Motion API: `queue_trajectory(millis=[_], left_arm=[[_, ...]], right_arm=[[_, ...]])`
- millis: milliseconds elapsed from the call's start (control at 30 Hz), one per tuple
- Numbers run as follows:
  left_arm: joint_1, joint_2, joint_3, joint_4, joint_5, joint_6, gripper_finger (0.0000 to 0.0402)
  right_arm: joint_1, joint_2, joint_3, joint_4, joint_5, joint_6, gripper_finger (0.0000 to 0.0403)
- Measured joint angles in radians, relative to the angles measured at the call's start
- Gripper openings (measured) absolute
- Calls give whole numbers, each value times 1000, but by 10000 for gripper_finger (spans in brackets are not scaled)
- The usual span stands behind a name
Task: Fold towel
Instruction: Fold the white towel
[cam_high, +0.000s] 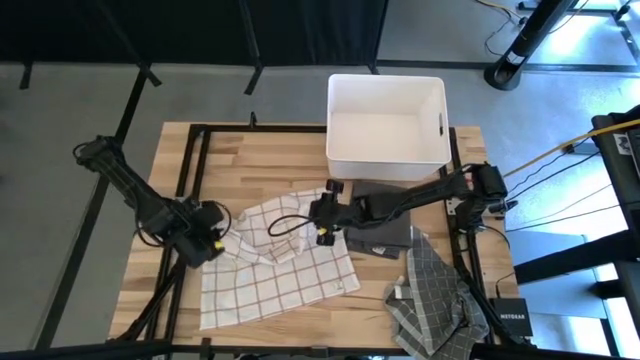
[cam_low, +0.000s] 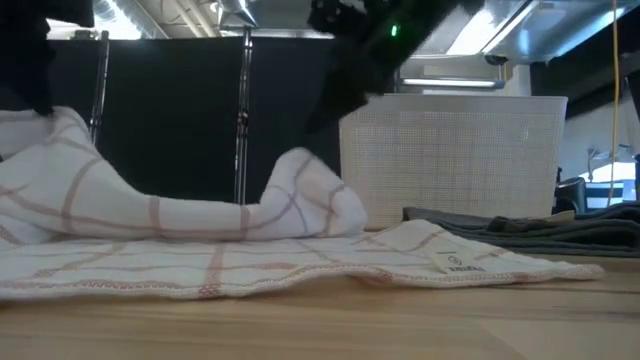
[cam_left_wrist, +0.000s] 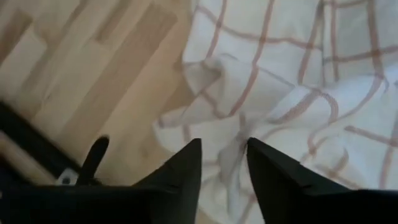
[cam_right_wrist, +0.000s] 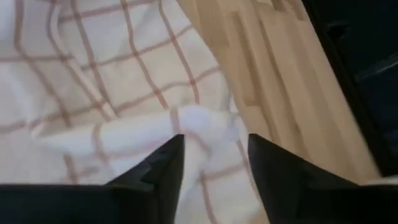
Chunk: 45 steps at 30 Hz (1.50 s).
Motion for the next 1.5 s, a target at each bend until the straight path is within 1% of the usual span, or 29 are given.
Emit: queue_trajectory(millis=[67,133,167,267,333,400,467,533,600,667,733,800,900,967,1100,1167,1333,1367,1500], left_arm=[[9,-19,32,-9,7,3,137],[9,-32,60,48,-38,45,144],[8,-36,66,97,-68,85,147],[10,-31,64,321,-168,270,148],[30,-7,57,492,-201,450,146],[57,29,45,628,-201,617,143],[89,73,41,713,-202,717,141],[117,121,38,740,-202,763,139],[149,166,36,723,-180,771,139],[170,205,36,705,-151,756,139],[191,246,36,689,-145,741,138],[210,281,36,682,-142,740,138],[238,323,36,678,-142,752,138],[251,347,36,677,-142,752,138],[266,378,36,676,-122,752,138],[269,386,36,674,-117,752,138],[270,387,36,674,-115,752,138],[270,387,36,674,-115,752,138],[270,387,36,675,-115,752,138]], right_arm=[[8,-7,78,-159,-14,32,201],[24,-8,136,-288,-45,84,212],[34,-9,152,-331,-68,110,216],[85,-9,158,-366,-129,175,220],[134,-8,134,-345,-150,208,220],[185,-2,90,-290,-154,236,220],[234,3,25,-223,-151,254,220],[279,7,-39,-131,-130,258,220],[311,12,-109,-21,-95,260,220],[327,28,-178,132,-55,258,220],[329,53,-238,267,-4,249,220],[318,78,-267,347,14,246,220],[289,120,-272,325,2,262,220],[272,147,-275,300,-34,305,220],[253,158,-270,307,-164,400,220],[256,158,-262,290,-206,451,220],[281,154,-207,181,-410,599,220],[288,154,-199,165,-432,625,220],[316,157,-143,64,-448,640,220]])
